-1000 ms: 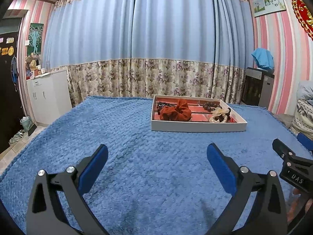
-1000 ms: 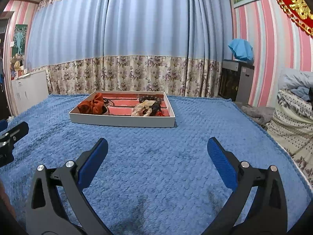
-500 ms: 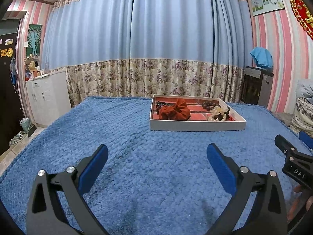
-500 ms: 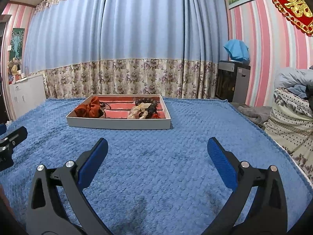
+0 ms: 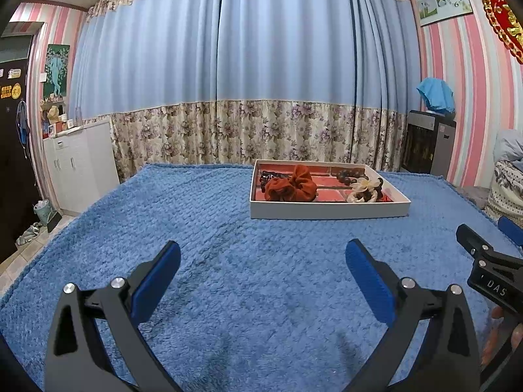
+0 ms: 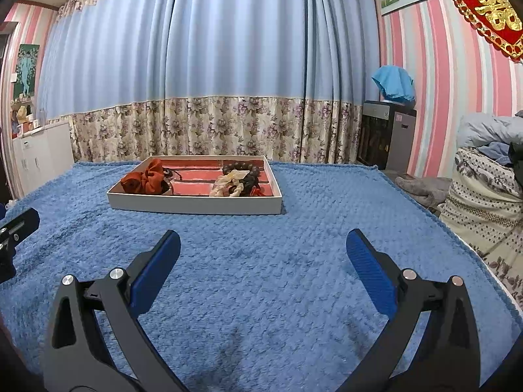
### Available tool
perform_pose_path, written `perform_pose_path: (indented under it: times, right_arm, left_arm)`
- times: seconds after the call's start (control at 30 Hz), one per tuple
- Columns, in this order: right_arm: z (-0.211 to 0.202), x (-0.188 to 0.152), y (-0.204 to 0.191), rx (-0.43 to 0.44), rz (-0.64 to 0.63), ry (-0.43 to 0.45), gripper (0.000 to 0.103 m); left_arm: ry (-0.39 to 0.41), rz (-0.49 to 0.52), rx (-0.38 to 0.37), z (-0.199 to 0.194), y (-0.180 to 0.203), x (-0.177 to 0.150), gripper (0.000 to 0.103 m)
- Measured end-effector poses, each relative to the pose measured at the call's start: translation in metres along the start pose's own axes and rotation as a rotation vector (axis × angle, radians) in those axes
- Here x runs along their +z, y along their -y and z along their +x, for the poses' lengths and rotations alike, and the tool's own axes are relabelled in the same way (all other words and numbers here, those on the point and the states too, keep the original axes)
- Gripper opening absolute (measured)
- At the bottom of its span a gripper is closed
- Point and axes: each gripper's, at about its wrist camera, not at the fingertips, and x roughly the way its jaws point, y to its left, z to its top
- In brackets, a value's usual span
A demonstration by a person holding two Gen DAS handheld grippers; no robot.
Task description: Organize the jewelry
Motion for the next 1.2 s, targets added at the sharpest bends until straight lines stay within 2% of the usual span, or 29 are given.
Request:
perform_pose_path:
  times: [0.3,0.53,1.2]
  right_arm:
    - [0.0011,0.0001,-0.0025,-0.005,-0.01,-0.002,0.099]
    - [0.0007,-0.0016,-0.0034,-0.012,-0.012,-0.001,0.099]
    - [-0.0002,-0.0016,-0.0044,-0.017,-0.016,0.004,0.099]
  left_arm:
    - [-0.004,0.019,0.002,0.0008,0.0035,-0.0002,0.099]
    - [0.024,0.035,0.02,-0.0029,0.0057,-0.0005,0.099]
    - [0.01,0.031,0.011,-0.0014,0.005,-0.0032,0.099]
